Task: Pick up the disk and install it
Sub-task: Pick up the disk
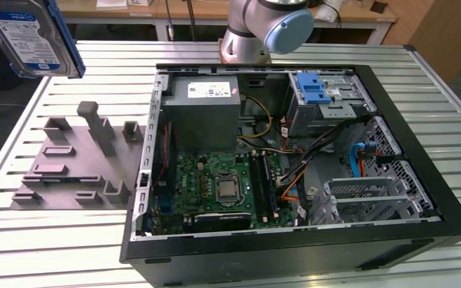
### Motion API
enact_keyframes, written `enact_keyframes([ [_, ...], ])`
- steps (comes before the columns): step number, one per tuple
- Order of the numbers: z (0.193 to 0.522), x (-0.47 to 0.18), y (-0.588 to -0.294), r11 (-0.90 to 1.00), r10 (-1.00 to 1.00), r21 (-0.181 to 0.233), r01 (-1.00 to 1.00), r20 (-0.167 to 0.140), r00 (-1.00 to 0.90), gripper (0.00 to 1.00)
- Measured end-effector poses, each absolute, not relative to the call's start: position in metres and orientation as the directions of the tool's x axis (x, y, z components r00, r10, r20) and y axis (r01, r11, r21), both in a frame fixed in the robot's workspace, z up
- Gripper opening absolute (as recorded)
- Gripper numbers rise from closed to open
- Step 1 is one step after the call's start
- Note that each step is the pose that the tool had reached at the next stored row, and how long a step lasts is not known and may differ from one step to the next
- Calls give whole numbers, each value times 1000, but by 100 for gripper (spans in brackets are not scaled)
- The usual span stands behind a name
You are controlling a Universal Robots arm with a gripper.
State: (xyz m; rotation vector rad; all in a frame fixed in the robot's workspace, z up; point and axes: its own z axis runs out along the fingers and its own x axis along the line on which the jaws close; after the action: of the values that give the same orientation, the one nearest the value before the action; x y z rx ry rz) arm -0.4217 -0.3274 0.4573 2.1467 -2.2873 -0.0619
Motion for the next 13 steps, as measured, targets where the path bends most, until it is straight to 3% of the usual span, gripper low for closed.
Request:
enact_keyframes([
  [13, 463, -421, -327, 63, -998, 31, -998, -24, -64, 37],
])
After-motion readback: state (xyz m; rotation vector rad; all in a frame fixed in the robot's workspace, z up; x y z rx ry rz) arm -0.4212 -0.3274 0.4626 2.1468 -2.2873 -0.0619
